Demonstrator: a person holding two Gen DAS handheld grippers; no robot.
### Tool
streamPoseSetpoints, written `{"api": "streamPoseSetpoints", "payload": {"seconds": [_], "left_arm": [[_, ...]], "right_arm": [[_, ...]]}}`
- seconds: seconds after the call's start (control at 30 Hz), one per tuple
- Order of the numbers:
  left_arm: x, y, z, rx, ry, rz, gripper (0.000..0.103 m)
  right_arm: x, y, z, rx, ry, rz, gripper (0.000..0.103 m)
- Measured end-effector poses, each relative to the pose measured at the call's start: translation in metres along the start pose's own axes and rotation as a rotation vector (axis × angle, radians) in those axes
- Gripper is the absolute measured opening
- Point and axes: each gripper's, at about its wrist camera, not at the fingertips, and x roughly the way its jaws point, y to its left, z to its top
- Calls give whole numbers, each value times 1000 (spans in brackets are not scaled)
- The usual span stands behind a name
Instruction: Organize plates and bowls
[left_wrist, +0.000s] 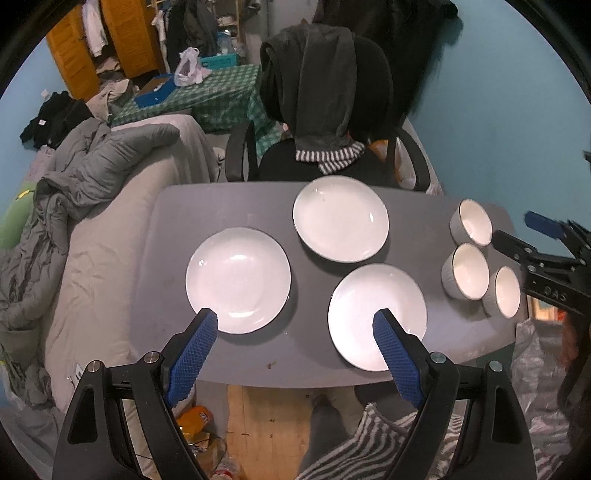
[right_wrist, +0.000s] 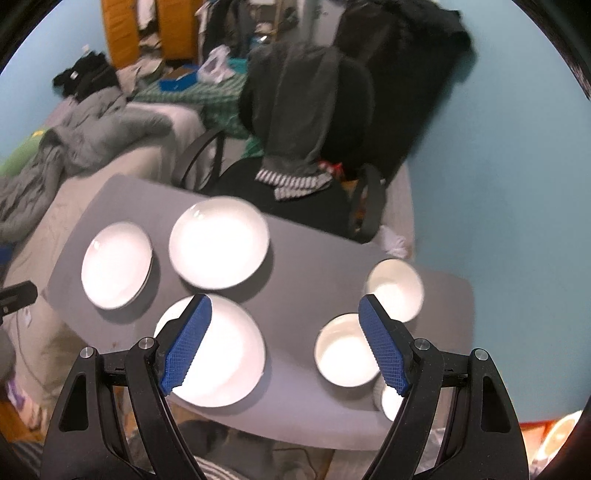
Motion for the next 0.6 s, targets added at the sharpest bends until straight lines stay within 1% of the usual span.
{"api": "streamPoseSetpoints", "payload": {"seconds": [0.1, 0.13, 0.27, 0.43, 0.6], "left_arm": [[13, 1, -6, 14, 30, -15, 87], [18, 2, -8, 19, 41, -25, 87], [41, 2, -15, 37, 94, -23, 87], [62, -1, -21, 68, 110, -2, 87], [88, -9, -30, 80, 142, -6, 87]], "right_arm": [[20, 4, -2, -24, 46, 47, 80], [25, 5, -3, -25, 57, 55, 80], [49, 3, -10, -14, 101, 79, 80], [74, 4, -21, -19, 147, 89, 80], [99, 11, -27, -7, 197, 132, 80]]}}
